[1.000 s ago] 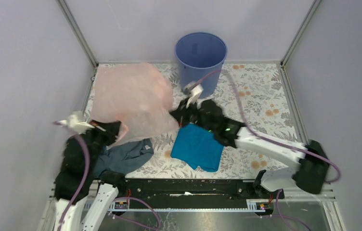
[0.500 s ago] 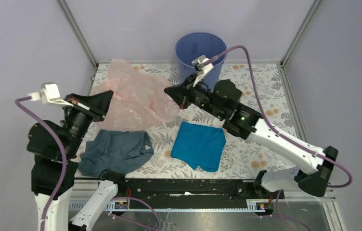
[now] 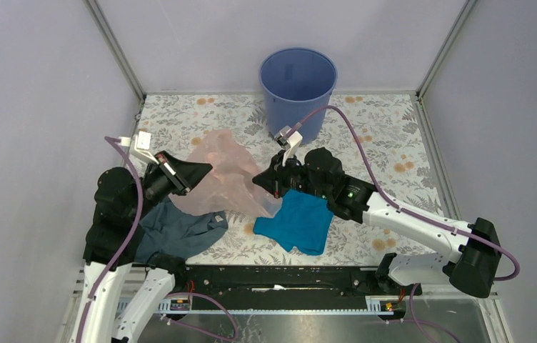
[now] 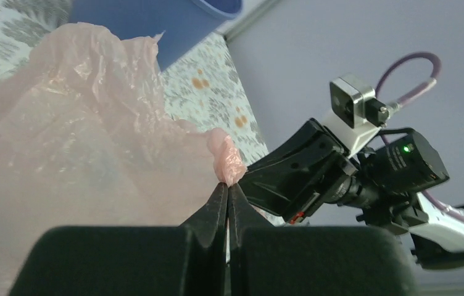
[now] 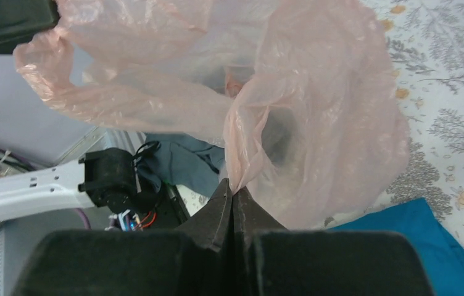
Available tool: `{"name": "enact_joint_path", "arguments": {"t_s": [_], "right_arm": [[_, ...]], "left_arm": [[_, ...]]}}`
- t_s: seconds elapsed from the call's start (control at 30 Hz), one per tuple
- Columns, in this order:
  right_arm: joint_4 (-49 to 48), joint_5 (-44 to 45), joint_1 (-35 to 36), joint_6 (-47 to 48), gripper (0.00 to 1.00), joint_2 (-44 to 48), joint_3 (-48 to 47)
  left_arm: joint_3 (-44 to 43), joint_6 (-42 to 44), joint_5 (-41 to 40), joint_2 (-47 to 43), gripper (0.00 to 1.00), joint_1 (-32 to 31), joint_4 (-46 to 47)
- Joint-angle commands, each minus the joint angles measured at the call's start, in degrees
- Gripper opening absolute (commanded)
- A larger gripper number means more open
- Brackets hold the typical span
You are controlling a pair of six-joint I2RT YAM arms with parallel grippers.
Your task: Put the trash bags into the trash bin
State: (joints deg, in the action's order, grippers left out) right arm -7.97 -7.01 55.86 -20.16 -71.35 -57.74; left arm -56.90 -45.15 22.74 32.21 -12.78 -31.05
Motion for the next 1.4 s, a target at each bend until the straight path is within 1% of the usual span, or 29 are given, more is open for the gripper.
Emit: {"name": "enact_joint_path", "arguments": {"t_s": [0.0, 0.13, 0.23, 0.4, 0.5, 0.53, 0.57, 0.63, 0.7, 0.73, 0.8, 0.83, 0.93, 1.03, 1.1, 1.2, 1.3, 1.37], "right_arm": [[0.4, -5.6, 0.1, 1.1, 0.0, 3.0, 0.0], [5.5, -3.0, 0.1, 2.4, 0.01, 1.9, -3.7], [6.5, -1.3, 0.1, 3.4, 0.03, 0.6, -6.6], [1.4, 0.6, 0.1, 3.0, 0.07, 0.0, -7.8], [-1.7, 0.0, 0.1, 2.6, 0.11, -1.1, -8.2], [-2.8, -0.7, 0.1, 2.5, 0.15, -1.3, -7.7], [-4.1, -1.5, 0.1, 2.6, 0.22, -1.7, -7.2], [-5.0, -2.5, 0.1, 4.0, 0.3, -2.6, -7.2], [-3.9, -3.3, 0.1, 5.3, 0.36, -4.1, -9.2], [-3.7, -3.4, 0.1, 6.0, 0.42, -4.9, -10.2], [-4.2, -3.3, 0.1, 6.2, 0.58, -6.0, -11.4], [-4.6, -3.2, 0.1, 6.2, 0.65, -6.5, -11.5], [-5.8, -3.8, 0.1, 5.8, 0.77, -7.4, -11.6], [-7.6, -3.4, 0.1, 5.8, 0.86, -7.6, -10.8], [-7.8, -0.8, 0.2, 6.4, 0.89, -7.9, -10.8], [-6.2, 4.1, 0.2, 7.7, 0.93, -8.7, -12.6], [-6.2, 4.1, 0.5, 8.8, 0.95, -9.4, -13.6], [-7.2, 3.1, 0.5, 8.4, 0.94, -9.8, -13.2]], "left_arm": [[-0.8, 0.5, 9.3, 3.7, 0.0, 0.0, 7.7], [-0.7, 1.9, 12.3, 7.2, 0.0, -0.1, 11.1], [-1.3, 2.5, 12.2, 9.7, 0.0, -0.1, 13.0], [-1.0, 1.8, 12.6, 12.1, 0.0, -0.1, 17.2], [-1.1, 1.8, 12.2, 13.5, 0.0, -0.1, 17.4], [-1.2, 1.9, 12.2, 13.9, 0.0, -0.1, 17.4], [-1.2, 2.0, 12.1, 14.2, 0.0, -0.1, 17.3], [-1.2, 2.2, 11.9, 14.3, 0.0, -0.1, 17.1], [-0.9, 1.8, 12.4, 14.7, 0.0, -0.1, 17.1], [-0.7, 1.6, 12.5, 14.9, 0.0, -0.2, 17.1], [-0.6, 1.2, 12.3, 15.2, 0.0, -0.3, 17.2], [-0.6, 1.1, 12.2, 15.2, 0.0, -0.5, 17.1], [-0.7, 0.5, 11.9, 15.2, 0.0, -0.7, 17.2], [-0.8, -0.3, 11.8, 15.5, 0.0, -1.1, 17.2], [-1.0, -0.9, 11.3, 16.1, 0.0, -2.0, 17.2], [-1.7, -1.4, 8.7, 16.7, 0.0, -4.3, 17.2], [-3.2, -1.8, 6.8, 17.9, 0.0, -6.2, 16.8], [-4.7, -1.9, 5.1, 18.7, 0.0, -7.3, 15.6]]}}
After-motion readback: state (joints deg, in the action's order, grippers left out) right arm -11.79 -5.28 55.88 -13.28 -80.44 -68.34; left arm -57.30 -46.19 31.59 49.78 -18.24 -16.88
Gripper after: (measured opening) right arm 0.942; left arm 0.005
